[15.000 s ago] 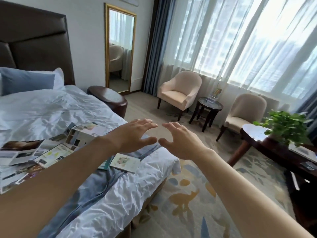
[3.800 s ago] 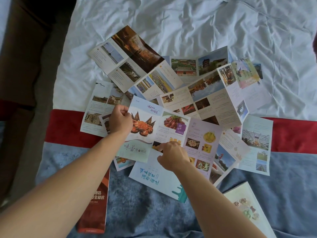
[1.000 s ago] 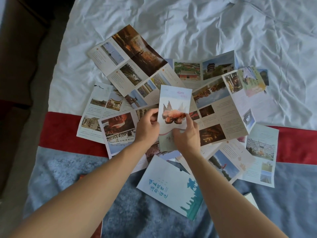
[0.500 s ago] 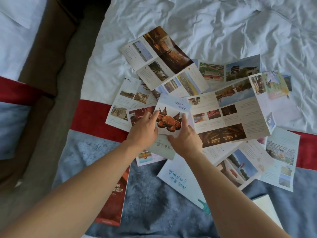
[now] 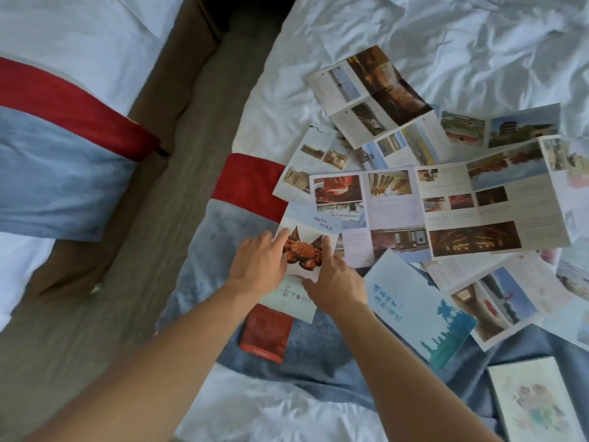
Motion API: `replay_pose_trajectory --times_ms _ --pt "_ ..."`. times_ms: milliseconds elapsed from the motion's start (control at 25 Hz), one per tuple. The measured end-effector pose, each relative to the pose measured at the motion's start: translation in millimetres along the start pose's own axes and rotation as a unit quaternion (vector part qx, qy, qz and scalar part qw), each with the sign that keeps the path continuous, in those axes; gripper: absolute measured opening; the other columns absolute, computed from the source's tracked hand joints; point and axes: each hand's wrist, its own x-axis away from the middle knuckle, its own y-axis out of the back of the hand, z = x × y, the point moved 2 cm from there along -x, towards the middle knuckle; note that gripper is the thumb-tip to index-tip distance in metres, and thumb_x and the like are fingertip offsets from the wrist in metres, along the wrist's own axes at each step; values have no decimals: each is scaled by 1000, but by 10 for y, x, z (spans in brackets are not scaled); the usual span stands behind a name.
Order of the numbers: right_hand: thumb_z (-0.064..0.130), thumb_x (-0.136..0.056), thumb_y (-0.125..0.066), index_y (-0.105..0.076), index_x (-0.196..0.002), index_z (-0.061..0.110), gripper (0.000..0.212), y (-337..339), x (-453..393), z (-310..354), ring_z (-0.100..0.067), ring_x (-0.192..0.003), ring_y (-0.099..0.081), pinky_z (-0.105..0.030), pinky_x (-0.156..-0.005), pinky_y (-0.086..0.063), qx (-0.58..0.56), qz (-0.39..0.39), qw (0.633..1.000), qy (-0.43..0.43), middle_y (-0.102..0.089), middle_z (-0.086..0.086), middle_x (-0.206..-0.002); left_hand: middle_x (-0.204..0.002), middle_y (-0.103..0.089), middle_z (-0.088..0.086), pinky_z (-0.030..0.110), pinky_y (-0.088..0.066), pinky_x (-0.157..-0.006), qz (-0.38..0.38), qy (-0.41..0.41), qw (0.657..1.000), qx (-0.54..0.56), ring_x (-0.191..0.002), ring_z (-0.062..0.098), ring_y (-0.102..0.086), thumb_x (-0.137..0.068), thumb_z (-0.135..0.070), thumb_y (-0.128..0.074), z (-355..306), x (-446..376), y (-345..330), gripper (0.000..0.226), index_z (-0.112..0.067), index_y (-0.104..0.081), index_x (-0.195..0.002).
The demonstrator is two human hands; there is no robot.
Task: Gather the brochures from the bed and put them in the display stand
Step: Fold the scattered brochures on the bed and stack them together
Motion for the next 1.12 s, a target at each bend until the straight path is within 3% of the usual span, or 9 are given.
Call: replay_pose_trajectory --times_ms 480,800,880,1000,1120 --pt "55 -91 -61 11 -157 26 102 -780 563 230 -26 -102 -64 -37 -72 -45 21 71 997 18 -58 -4 -121 -98 -62 4 37 -47 -76 76 14 994 -73 -87 24 -63 -90 -32 -59 327 829 -492 60 -22 -37 -145" --pt "36 -95 -60 14 -157 23 98 -903 545 233 -26 -105 -60 -37 -76 -46 34 89 995 23 -55 -6 -121 -138 -37 9 37 -47 -85 67 4 991 -114 -112 25 -49 -80 -34 -73 296 768 -641 76 -22 -30 -142" --pt "32 -93 -62 3 -158 20 93 -874 551 258 -27 -108 -57 -38 -80 -47 47 67 996 27 -52 -6 -123 -150 -26 13 39 -47 -94 59 -13 994 -94 -126 29 -43 -80 -31 -73 303 758 -651 78 -20 -29 -144" --pt "32 -87 -68 -25 -149 16 77 -763 570 313 -30 -126 -45 -40 -96 -43 76 -46 993 83 -42 -9 -139 -163 -1 17 45 -30 -116 54 -90 992 -72 -151 34 -8 -83 -30 -69 301 770 -645 82 -17 -25 -151" --pt "31 -87 -69 -25 -152 14 80 -791 561 336 -32 -150 -17 -43 -113 -32 96 -32 987 126 -18 -13 -161 -161 -13 16 44 -29 -117 60 -118 989 -64 -151 31 -10 -79 -26 -73 295 790 -656 84 -18 -28 -150"
